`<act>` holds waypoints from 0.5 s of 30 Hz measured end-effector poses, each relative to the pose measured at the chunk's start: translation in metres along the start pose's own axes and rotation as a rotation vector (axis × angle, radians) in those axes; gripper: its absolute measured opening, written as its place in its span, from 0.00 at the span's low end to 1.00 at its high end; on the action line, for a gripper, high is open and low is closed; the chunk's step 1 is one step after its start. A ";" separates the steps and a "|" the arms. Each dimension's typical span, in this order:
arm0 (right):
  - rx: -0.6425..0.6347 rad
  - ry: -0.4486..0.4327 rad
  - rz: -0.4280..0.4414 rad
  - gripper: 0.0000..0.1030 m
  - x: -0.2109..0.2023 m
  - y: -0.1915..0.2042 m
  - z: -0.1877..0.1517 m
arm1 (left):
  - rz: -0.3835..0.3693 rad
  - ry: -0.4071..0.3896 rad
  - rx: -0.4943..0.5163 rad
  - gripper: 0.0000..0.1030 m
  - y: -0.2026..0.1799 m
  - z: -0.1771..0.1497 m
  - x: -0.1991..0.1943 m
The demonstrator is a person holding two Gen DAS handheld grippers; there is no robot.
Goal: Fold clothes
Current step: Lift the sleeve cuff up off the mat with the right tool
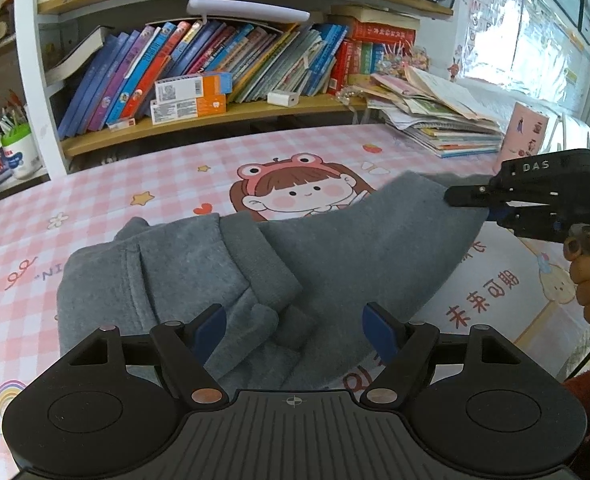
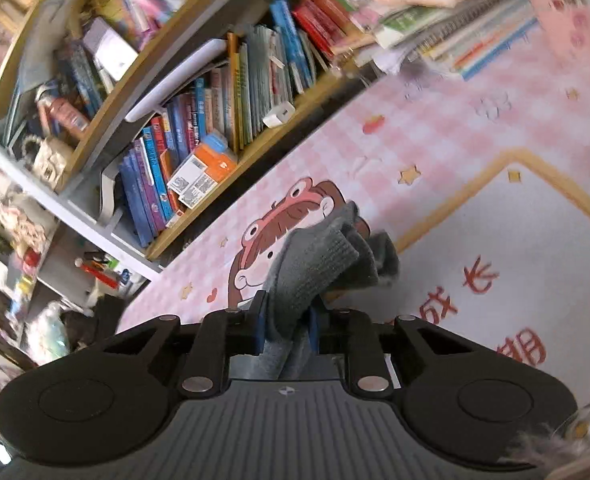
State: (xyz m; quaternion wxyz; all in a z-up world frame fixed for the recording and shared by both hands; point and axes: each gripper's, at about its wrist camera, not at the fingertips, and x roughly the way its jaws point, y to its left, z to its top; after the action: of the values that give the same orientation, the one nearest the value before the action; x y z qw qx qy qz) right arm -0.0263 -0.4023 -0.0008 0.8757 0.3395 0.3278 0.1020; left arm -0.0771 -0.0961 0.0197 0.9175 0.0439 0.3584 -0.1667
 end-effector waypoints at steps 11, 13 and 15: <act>0.220 0.122 -0.100 0.30 0.025 -0.038 -0.003 | 0.029 0.001 -0.014 0.75 0.006 -0.003 -0.003; 0.238 0.121 -0.102 0.38 0.027 -0.040 -0.003 | 0.036 0.002 -0.015 0.75 0.006 -0.003 -0.004; 0.263 0.114 -0.108 0.40 0.030 -0.045 -0.001 | 0.048 0.005 -0.020 0.75 0.006 -0.002 -0.004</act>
State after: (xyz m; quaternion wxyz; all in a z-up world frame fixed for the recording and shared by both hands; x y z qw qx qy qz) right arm -0.0061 -0.4233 -0.0467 0.8079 0.4266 0.4054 0.0300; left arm -0.0791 -0.0886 0.0204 0.9208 0.0438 0.3609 -0.1411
